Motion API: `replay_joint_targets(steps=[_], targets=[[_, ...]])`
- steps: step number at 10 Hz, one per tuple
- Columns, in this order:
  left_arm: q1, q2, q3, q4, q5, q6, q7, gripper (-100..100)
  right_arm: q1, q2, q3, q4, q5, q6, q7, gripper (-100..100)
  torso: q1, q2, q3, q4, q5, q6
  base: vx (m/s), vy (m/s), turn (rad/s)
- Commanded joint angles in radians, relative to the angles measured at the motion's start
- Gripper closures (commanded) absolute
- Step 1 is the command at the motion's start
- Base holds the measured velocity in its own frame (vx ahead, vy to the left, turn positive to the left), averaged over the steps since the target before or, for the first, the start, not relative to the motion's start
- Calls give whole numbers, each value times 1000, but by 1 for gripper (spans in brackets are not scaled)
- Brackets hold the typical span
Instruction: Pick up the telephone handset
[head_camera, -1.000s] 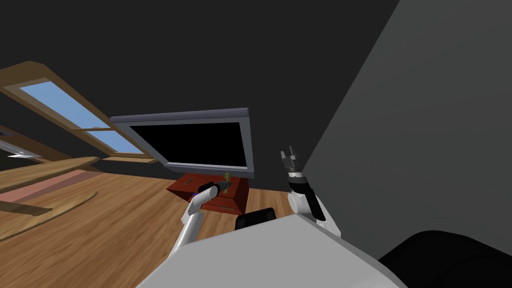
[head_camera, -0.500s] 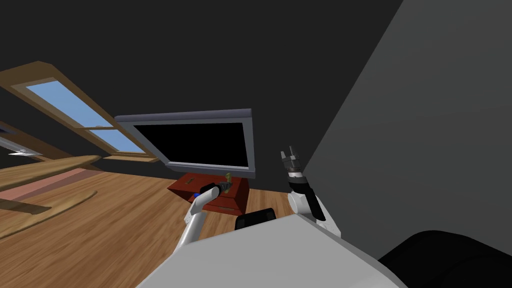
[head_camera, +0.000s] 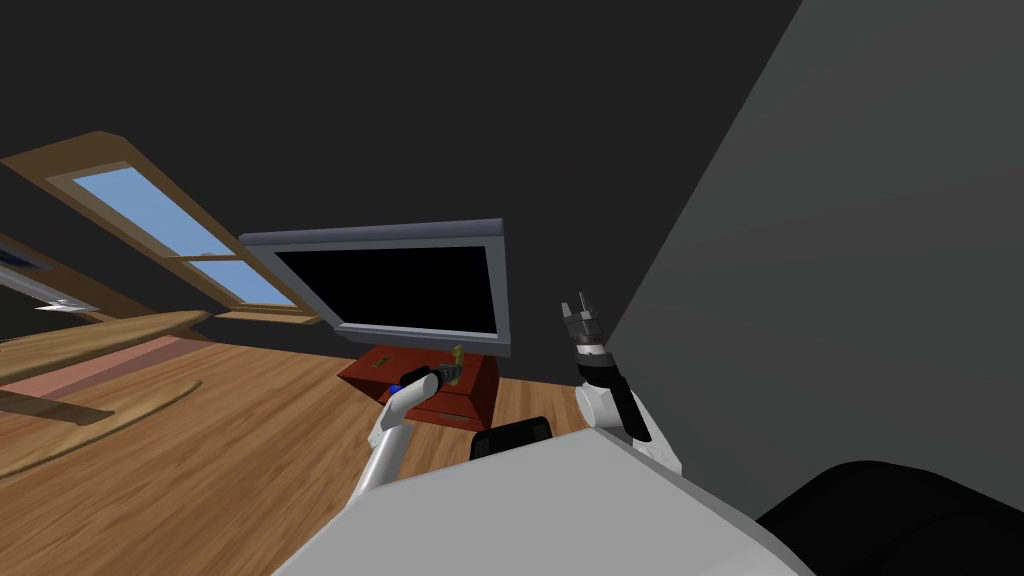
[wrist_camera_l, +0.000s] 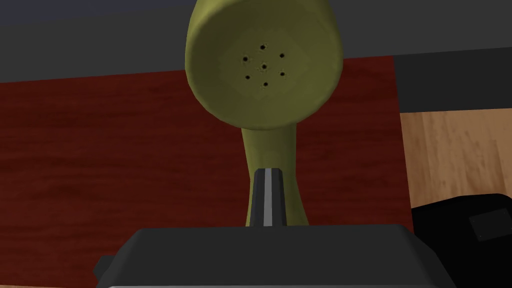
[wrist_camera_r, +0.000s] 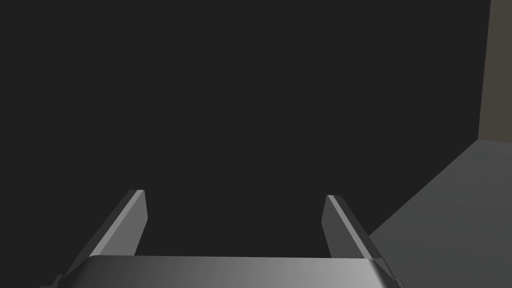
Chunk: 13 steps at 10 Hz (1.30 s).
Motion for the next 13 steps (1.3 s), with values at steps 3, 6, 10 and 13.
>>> replay_joint_targets(steps=[3, 6, 10, 13], targets=[[-3, 8, -5, -28, 4, 26, 11, -100, 0, 0, 0, 0, 0, 0, 0, 0, 0, -1, 0, 0, 0, 0, -5, 3, -14], [-2, 10, -5, -39, 4, 33, 13, 0, 0, 0, 0, 0, 0, 0, 0, 0, 1, 0, 0, 0, 0, 0, -12, 7, -21], [-36, 29, 79, 29, 60, 49, -98, -100, 0, 0, 0, 0, 0, 0, 0, 0, -4, -2, -1, -1, -1, 0, 12, -64, 19], [-70, 47, 163, 97, 116, 66, -190, -100, 0, 0, 0, 0, 0, 0, 0, 0, -4, -2, -1, 0, -1, 0, 13, -69, 25]])
